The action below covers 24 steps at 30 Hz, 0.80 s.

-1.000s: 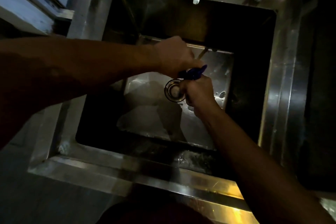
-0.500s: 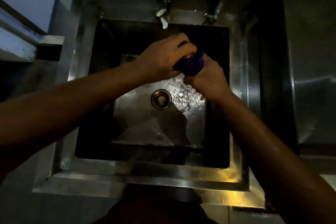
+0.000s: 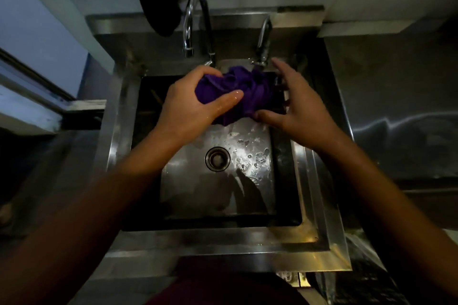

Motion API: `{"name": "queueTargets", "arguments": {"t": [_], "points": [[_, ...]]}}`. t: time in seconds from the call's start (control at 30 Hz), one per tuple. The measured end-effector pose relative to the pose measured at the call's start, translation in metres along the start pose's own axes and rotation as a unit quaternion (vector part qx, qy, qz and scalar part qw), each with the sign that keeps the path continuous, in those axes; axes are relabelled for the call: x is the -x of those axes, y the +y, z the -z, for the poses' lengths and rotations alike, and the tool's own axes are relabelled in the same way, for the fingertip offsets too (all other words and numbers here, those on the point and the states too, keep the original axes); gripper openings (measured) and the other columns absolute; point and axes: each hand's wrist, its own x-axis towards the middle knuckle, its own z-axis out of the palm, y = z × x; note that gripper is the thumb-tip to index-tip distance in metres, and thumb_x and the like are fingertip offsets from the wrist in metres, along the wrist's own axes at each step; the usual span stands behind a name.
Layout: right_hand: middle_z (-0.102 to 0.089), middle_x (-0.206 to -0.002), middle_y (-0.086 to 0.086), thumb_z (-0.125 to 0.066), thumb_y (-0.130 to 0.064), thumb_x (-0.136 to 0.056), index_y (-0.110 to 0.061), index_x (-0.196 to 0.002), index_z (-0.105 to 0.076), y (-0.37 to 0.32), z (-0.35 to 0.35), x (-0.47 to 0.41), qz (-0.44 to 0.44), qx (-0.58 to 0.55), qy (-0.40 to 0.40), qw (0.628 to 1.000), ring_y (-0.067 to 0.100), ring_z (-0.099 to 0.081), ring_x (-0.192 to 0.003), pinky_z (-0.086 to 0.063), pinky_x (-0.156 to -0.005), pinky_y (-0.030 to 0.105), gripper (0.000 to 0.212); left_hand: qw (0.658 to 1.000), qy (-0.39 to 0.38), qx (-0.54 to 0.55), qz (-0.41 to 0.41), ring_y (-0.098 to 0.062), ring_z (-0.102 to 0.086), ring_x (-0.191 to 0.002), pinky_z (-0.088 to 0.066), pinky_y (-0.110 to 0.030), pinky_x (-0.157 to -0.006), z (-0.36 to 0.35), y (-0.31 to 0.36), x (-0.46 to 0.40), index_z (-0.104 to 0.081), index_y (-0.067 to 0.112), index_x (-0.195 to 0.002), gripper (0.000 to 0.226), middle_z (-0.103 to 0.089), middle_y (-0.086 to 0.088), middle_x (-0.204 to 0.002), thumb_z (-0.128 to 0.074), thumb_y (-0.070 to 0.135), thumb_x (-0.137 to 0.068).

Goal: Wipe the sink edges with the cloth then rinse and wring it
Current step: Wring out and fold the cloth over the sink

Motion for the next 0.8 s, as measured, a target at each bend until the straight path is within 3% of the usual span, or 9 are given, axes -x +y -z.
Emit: {"name": "queueTargets", "arguments": {"t": [0.1, 0.23, 0.33, 0.43, 0.5, 0.57, 0.63, 0.7, 0.8], "points": [[-0.049, -0.141, 0.004, -0.079, -0.047, -0.074, -0.023, -0.149, -0.037, -0.021, 0.012, 0.015, 0.089, 0.103, 0.056, 0.989, 0.019, -0.048, -0.127, -0.045, -0.104, 0.040, 0.089, 0.999, 0.004, 0.029, 0.028, -0.005, -0.071, -0.084, -0.061, -0.029, -0.074, 0.011, 0.021, 0.003, -0.065, 0.032, -0.102, 0.043, -0.072, 0.008, -0.092, -0.079, 0.057, -0.070], [-0.045, -0.145, 0.003, -0.070, -0.055, -0.079, -0.028, -0.149, -0.040, -0.050, 0.015, 0.031, 0.184, 0.142, 0.051, 0.971, 0.018, -0.040, -0.131, -0.040, -0.108, 0.038, 0.081, 0.999, -0.002, 0.025, 0.021, -0.009, -0.073, -0.077, -0.057, -0.027, -0.050, 0.016, 0.048, 0.018, -0.062, 0.030, -0.109, 0.039, -0.070, 0.006, -0.096, -0.076, 0.050, -0.079], [-0.052, -0.140, 0.000, -0.068, -0.050, -0.085, -0.026, -0.145, -0.045, -0.066, 0.009, 0.039, 0.209, 0.116, 0.055, 0.969, 0.015, -0.044, -0.128, -0.041, -0.106, 0.037, 0.069, 0.994, -0.030, 0.092, 0.045, -0.020, -0.071, -0.065, -0.054, -0.030, -0.046, 0.023, 0.064, 0.031, -0.061, 0.026, -0.112, 0.042, -0.070, -0.003, -0.095, -0.063, 0.056, -0.082], [-0.063, -0.122, -0.009, -0.069, -0.036, -0.091, -0.020, -0.138, -0.054, -0.075, -0.001, 0.047, 0.179, 0.010, 0.077, 0.981, 0.004, -0.058, -0.110, -0.049, -0.095, 0.025, 0.052, 0.977, -0.079, 0.189, 0.049, -0.029, -0.062, -0.061, -0.054, -0.031, -0.053, 0.038, 0.064, 0.042, -0.060, 0.019, -0.117, 0.042, -0.070, -0.015, -0.085, -0.062, 0.052, -0.091], [-0.067, -0.112, -0.011, -0.068, -0.028, -0.093, -0.019, -0.134, -0.058, -0.083, -0.008, 0.056, 0.139, -0.083, 0.089, 0.983, -0.001, -0.064, -0.102, -0.051, -0.086, 0.017, 0.043, 0.973, -0.107, 0.199, 0.036, -0.025, -0.065, -0.065, -0.056, -0.027, -0.058, 0.049, 0.058, 0.049, -0.059, 0.023, -0.118, 0.039, -0.071, -0.009, -0.081, -0.068, 0.044, -0.087], [-0.071, -0.108, -0.007, -0.064, -0.024, -0.096, -0.019, -0.130, -0.062, -0.093, -0.018, 0.067, 0.100, -0.152, 0.081, 0.980, 0.001, -0.068, -0.099, -0.052, -0.083, 0.017, 0.034, 0.980, -0.113, 0.161, 0.023, -0.023, -0.072, -0.079, -0.061, -0.029, -0.068, 0.060, 0.052, 0.055, -0.058, 0.034, -0.114, 0.042, -0.074, 0.001, -0.094, -0.072, 0.043, -0.076], [-0.072, -0.098, -0.004, -0.056, -0.023, -0.101, -0.019, -0.119, -0.067, -0.102, -0.027, 0.076, 0.078, -0.177, 0.082, 0.978, 0.003, -0.068, -0.091, -0.053, -0.077, 0.020, 0.021, 0.982, -0.111, 0.149, 0.016, -0.015, -0.073, -0.093, -0.061, -0.032, -0.076, 0.069, 0.044, 0.058, -0.059, 0.039, -0.107, 0.041, -0.073, 0.012, -0.102, -0.078, 0.046, -0.071], [-0.070, -0.087, -0.008, -0.048, -0.022, -0.104, -0.020, -0.106, -0.069, -0.112, -0.034, 0.083, 0.060, -0.192, 0.113, 0.973, 0.001, -0.066, -0.083, -0.049, -0.072, 0.018, 0.022, 0.981, -0.116, 0.154, 0.009, -0.013, -0.072, -0.098, -0.061, -0.033, -0.080, 0.078, 0.038, 0.062, -0.063, 0.041, -0.099, 0.038, -0.072, 0.010, -0.103, -0.083, 0.051, -0.069], [-0.072, -0.095, -0.011, -0.047, -0.022, -0.105, -0.022, -0.117, -0.068, -0.125, -0.040, 0.092, 0.033, -0.189, 0.170, 0.967, -0.001, -0.068, -0.092, -0.050, -0.077, 0.015, 0.024, 0.988, -0.093, 0.120, -0.020, -0.022, -0.071, -0.091, -0.062, -0.039, -0.078, 0.087, 0.030, 0.069, -0.063, 0.023, -0.094, 0.042, -0.070, -0.005, -0.094, -0.075, 0.057, -0.072]]}}
